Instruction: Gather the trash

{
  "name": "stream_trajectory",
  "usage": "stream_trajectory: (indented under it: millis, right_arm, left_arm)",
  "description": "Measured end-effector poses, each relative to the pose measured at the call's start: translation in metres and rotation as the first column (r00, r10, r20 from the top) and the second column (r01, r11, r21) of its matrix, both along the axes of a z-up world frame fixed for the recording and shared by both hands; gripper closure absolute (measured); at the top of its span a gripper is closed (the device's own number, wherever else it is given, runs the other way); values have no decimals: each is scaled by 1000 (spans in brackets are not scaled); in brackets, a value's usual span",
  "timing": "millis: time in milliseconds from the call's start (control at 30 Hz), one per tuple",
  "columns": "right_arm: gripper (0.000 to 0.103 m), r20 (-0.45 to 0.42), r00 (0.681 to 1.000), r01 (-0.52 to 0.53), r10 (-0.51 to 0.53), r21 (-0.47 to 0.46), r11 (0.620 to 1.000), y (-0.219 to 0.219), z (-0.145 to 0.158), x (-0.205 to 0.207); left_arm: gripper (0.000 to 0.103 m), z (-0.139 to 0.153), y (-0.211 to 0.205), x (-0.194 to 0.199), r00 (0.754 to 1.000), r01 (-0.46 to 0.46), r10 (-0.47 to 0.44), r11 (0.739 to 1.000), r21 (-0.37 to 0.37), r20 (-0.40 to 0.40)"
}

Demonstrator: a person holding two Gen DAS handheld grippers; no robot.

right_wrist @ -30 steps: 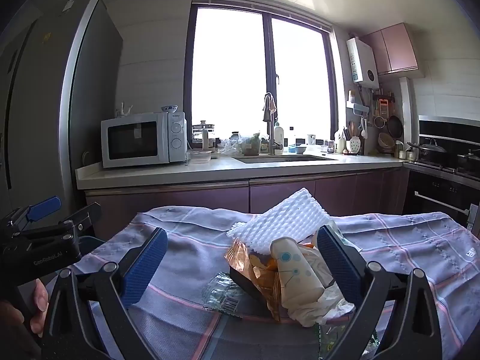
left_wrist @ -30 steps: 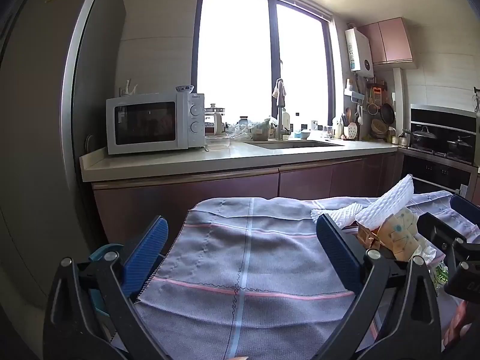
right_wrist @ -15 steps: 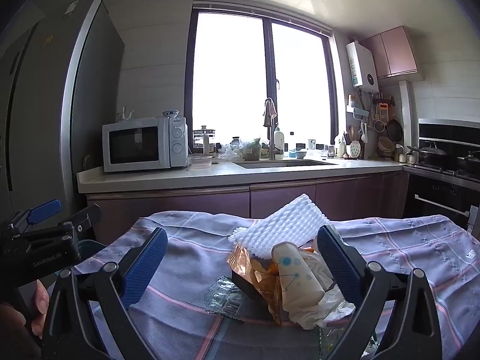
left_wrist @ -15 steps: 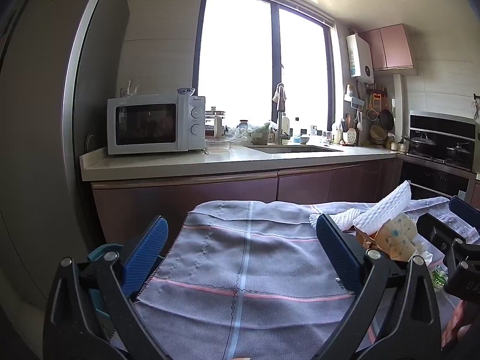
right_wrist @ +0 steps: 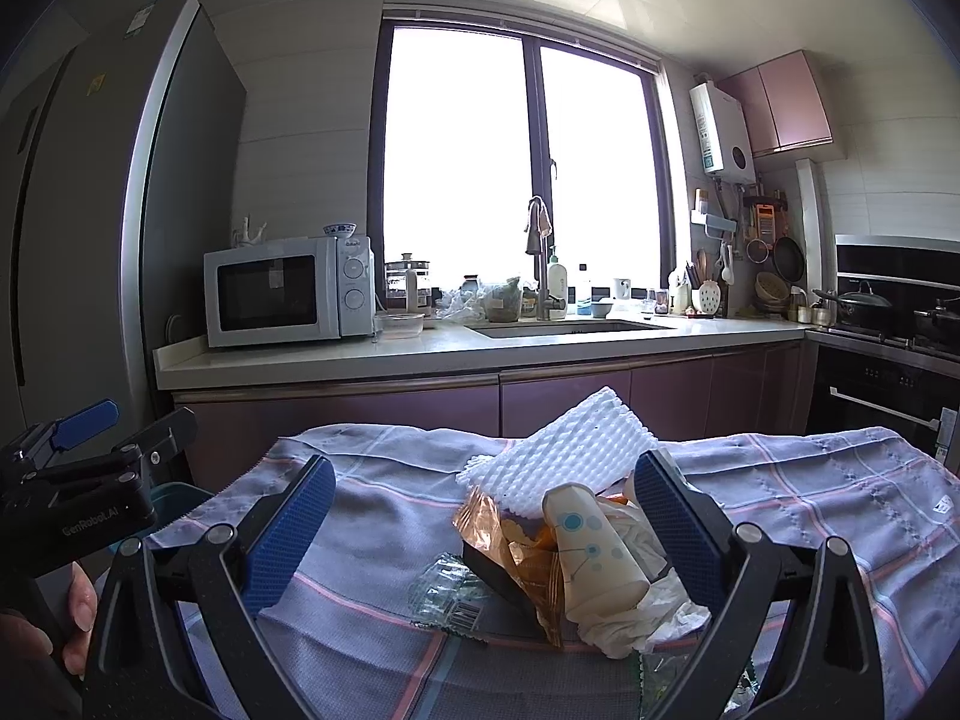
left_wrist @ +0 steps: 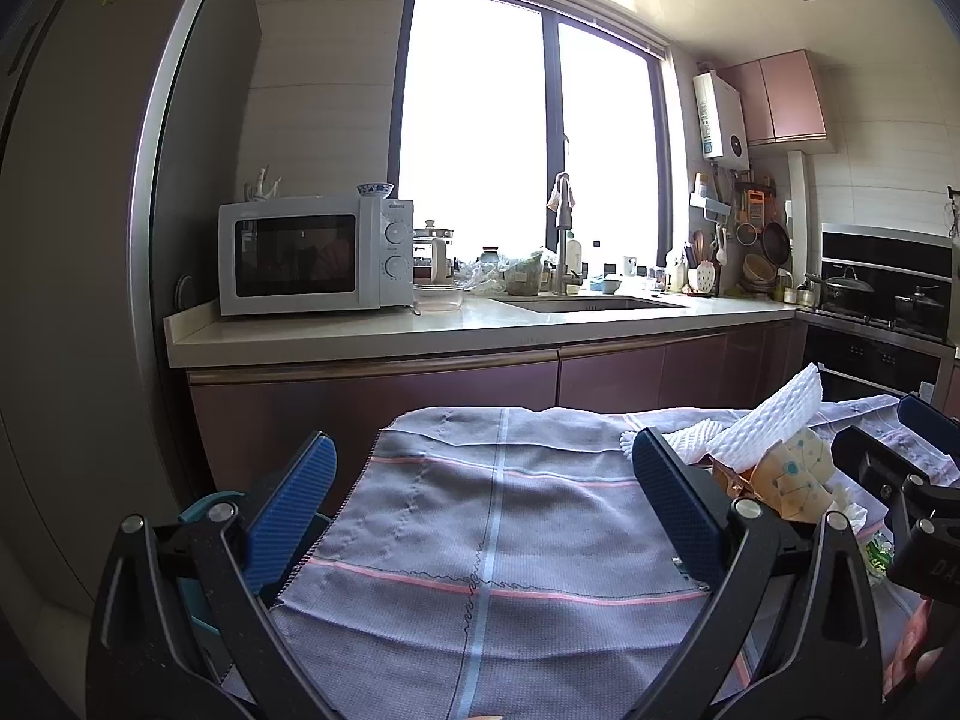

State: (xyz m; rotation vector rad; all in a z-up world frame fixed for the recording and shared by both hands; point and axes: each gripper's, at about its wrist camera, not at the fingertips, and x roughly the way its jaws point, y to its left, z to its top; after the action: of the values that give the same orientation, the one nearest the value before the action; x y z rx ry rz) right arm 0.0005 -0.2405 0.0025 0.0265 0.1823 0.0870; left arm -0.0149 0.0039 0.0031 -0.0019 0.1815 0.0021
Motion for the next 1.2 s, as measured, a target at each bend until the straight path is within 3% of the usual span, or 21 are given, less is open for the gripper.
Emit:
stream_trajectory:
  millis: [1200]
  right_arm:
    - [7,-1,1000,2,-2,6,1000,-1,-1,0]
  left_arm:
    - [6,0,-4,-2,1000,-3,3,1000,10,7]
